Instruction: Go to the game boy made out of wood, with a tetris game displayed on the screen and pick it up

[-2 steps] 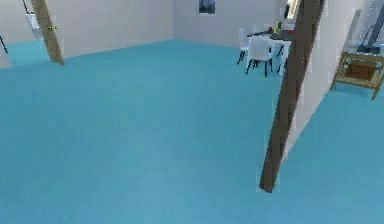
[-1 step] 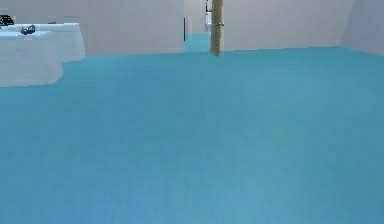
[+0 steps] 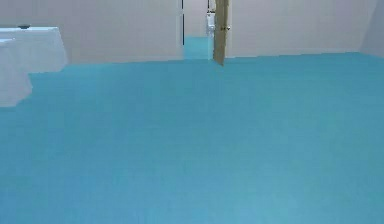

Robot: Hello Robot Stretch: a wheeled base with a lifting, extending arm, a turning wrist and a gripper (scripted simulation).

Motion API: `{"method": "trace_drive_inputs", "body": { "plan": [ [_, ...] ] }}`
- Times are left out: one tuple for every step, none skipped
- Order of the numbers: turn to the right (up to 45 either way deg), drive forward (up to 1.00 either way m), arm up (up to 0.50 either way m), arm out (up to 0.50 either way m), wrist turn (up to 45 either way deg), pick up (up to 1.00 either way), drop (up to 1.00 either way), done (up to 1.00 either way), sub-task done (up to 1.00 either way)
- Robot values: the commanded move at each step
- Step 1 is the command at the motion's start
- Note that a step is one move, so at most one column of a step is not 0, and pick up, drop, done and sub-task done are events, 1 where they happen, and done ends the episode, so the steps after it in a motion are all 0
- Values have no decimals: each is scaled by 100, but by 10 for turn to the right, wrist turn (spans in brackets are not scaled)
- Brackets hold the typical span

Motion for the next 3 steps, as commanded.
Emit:
{"method": "trace_drive_inputs", "body": {
  "plan": [
    [0, 100, 0, 0, 0, 0, 0, 0, 0],
    [0, 100, 0, 0, 0, 0, 0, 0, 0],
    [0, 100, 0, 0, 0, 0, 0, 0, 0]
  ]
}}
